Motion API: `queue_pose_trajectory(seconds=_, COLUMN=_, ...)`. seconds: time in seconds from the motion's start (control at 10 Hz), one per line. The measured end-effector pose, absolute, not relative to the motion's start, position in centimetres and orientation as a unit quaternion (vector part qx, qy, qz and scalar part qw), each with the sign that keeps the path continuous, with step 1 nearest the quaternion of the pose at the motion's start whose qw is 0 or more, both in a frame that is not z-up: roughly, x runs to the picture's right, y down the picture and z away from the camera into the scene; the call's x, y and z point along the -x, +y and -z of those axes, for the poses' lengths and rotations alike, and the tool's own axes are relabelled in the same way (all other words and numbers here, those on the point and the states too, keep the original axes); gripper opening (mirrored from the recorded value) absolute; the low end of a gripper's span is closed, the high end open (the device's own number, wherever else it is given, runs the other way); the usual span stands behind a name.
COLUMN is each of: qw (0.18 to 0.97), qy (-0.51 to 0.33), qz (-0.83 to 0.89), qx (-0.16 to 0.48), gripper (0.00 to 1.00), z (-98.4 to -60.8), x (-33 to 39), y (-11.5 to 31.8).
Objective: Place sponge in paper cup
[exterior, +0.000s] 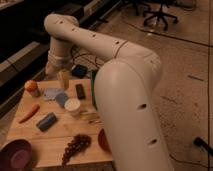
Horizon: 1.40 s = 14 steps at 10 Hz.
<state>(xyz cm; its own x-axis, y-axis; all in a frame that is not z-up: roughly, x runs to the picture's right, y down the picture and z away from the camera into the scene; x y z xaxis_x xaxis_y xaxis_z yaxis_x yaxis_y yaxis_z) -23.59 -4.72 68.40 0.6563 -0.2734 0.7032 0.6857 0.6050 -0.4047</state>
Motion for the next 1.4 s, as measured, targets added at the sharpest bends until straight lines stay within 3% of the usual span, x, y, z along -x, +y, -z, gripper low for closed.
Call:
queue_pose_trajectory(seconds=0.4, qw=0.825, qy=-0.321, qz=0.317, qx=0.339, gripper=0.80, z=-68.3, x=26.1, y=-2.8)
queue_pose_trajectory(seconds=0.8, qw=0.800, qy=-0.345, qz=0.366, qx=0.326, gripper=0.80, z=-66.0, x=32.0, y=3.9)
queue_pose_trajectory(seconds=1.4, qw=0.770, qy=-0.358, qz=0.395, qx=0.350, gripper=0.80, z=-69.3, x=35.4, y=10.8)
